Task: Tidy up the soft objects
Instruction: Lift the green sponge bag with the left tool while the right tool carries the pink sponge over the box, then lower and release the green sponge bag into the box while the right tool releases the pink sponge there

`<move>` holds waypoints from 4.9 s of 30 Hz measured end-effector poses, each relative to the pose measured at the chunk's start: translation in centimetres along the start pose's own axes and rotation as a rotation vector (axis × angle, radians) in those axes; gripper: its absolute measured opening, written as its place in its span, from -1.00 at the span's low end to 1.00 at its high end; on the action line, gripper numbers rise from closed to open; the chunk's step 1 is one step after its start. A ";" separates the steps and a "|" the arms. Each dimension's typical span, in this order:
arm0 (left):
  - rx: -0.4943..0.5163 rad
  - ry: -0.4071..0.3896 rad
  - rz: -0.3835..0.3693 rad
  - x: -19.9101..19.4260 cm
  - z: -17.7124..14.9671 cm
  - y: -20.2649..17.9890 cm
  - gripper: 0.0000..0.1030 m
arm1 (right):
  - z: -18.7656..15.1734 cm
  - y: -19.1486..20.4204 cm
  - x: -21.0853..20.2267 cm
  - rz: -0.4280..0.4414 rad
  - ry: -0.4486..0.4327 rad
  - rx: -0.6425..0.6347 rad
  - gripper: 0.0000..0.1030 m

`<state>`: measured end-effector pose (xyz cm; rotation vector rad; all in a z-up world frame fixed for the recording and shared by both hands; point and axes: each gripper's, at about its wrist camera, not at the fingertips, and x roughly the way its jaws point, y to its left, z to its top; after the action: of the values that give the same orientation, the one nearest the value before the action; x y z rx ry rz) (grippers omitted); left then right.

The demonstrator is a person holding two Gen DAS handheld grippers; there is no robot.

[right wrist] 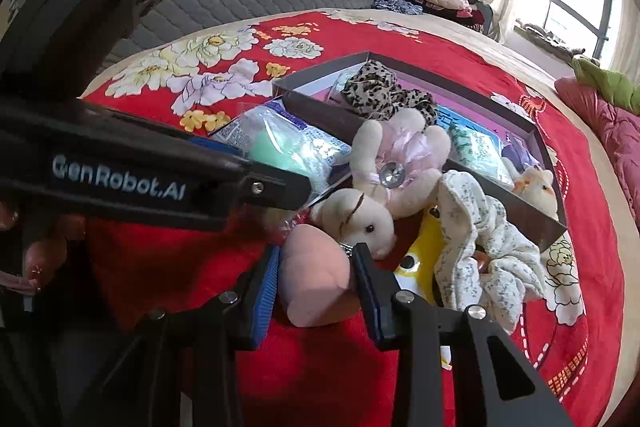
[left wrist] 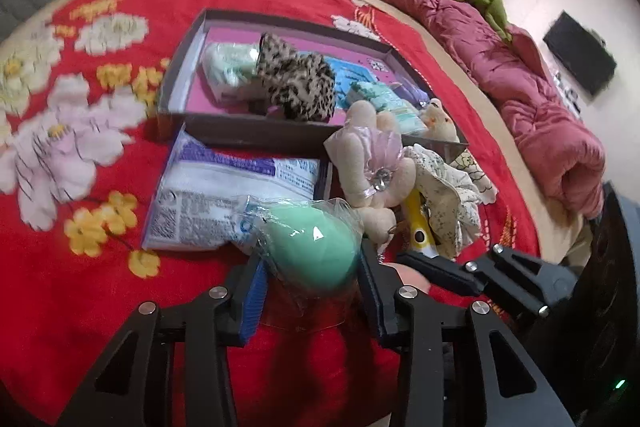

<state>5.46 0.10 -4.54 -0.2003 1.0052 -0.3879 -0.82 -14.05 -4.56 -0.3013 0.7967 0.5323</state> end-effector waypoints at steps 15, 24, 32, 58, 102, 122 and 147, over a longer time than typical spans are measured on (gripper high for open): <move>0.015 -0.072 -0.018 -3.1 -0.2 -0.2 -0.17 | 0.8 -2.2 -2.9 -0.002 -0.077 0.084 -0.27; 0.023 -0.110 -0.015 -4.8 -0.5 -0.1 -0.17 | 1.5 -3.3 -4.0 -0.004 -0.125 0.133 -0.27; 0.048 -0.162 -0.032 -6.5 -0.5 -0.8 -0.17 | 1.9 -4.8 -5.4 -0.003 -0.179 0.196 -0.27; 0.094 -0.281 0.067 -7.9 4.9 -0.3 -0.17 | 7.4 -8.9 -6.2 -0.066 -0.303 0.264 -0.27; 0.058 -0.202 0.081 -1.2 12.8 2.7 -0.17 | 12.7 -11.6 -2.0 -0.108 -0.303 0.290 -0.27; 0.031 -0.110 0.108 2.0 12.4 4.0 -0.17 | 11.9 -13.1 1.2 -0.066 -0.239 0.296 -0.27; 0.069 -0.005 0.117 4.9 10.9 3.2 -0.17 | 9.4 -11.0 7.5 -0.015 -0.031 0.278 -0.27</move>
<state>17.76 0.86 -3.72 -0.0796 0.9916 -0.3150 15.21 -16.40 -3.21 -0.0425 0.8265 0.4054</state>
